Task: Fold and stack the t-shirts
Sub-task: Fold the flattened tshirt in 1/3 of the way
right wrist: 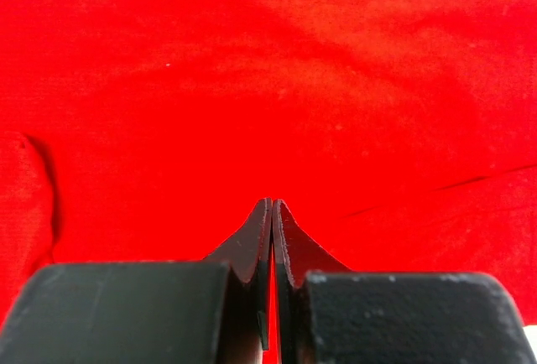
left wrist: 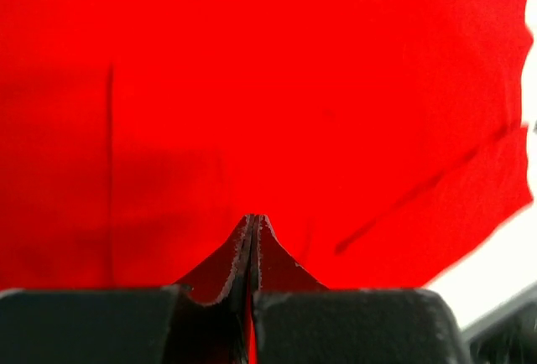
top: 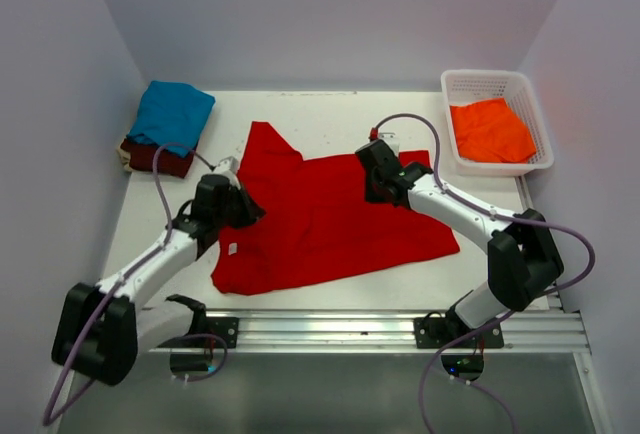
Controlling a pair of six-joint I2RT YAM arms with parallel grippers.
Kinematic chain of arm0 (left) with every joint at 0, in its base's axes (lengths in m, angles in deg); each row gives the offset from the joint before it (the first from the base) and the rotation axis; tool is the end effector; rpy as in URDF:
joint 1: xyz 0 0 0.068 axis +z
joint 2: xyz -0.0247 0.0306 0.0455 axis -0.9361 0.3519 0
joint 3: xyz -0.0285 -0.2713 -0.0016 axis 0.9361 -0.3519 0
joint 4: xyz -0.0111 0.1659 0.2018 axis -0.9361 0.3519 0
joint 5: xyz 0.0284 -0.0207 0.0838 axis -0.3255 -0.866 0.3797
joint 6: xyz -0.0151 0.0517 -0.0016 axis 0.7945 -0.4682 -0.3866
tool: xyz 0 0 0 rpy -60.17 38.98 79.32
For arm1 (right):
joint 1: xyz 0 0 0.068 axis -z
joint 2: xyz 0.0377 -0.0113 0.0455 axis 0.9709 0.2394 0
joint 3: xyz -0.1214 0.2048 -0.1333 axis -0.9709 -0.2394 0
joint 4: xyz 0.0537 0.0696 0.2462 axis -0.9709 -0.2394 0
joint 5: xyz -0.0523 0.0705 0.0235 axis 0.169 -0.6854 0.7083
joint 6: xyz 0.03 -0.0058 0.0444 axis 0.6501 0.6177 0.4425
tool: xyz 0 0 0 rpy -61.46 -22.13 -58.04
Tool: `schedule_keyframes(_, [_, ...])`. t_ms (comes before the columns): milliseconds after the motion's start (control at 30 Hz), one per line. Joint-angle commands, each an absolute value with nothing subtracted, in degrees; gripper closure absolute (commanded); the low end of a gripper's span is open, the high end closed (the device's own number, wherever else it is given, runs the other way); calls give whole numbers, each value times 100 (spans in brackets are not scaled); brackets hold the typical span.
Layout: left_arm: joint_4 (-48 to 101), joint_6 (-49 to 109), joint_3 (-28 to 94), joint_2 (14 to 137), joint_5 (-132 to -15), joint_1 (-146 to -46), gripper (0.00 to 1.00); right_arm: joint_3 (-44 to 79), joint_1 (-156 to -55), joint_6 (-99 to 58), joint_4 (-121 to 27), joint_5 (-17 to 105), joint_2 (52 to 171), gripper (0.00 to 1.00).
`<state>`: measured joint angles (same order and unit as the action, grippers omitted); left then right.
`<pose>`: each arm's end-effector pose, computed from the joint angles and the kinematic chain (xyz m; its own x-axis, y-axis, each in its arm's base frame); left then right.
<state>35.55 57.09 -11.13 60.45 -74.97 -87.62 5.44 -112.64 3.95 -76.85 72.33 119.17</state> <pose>0.1994 -0.0719 0.1932 -0.7410 -0.4006 -0.5389 -0.0365 0.8254 -0.5633 0.2672 0.1817 0.2402 -0.7687 0.0337 -0.6387 0.0105 0.9991 0.0401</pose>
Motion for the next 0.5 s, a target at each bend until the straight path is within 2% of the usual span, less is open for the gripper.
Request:
schedule_keyframes(0, [2210,5684,172,7228,-6907,-8532,100,572,-11245,273,-7472,6999,11638,100])
schedule_keyframes(100, [2146,5623,1121,8292,-6846,-8259,98,484,-11245,185,-7446,6797,11489,93])
schedule_keyframes(133, [2182,5605,1361,8541,-6846,-8223,93,423,-11236,167,-7437,6771,11445,88])
schedule_keyframes(233, [2305,5509,2188,9376,-6925,-8135,70,283,-11236,123,-7366,6621,11234,81])
schedule_keyframes(267, [2366,5473,2364,9552,-6908,-8109,59,256,-11244,123,-7366,6586,11190,79])
schedule_keyframes(333, [2445,5456,2795,9983,-6925,-8091,53,194,-11245,105,-7331,6507,11102,77])
schedule_keyframes(367, [2463,5456,2909,10115,-6986,-8074,47,168,-11245,88,-7331,6480,11084,76])
schedule_keyframes(467, [2595,5482,3366,10616,-7092,-8047,42,124,-11245,44,-7331,6454,11066,74])
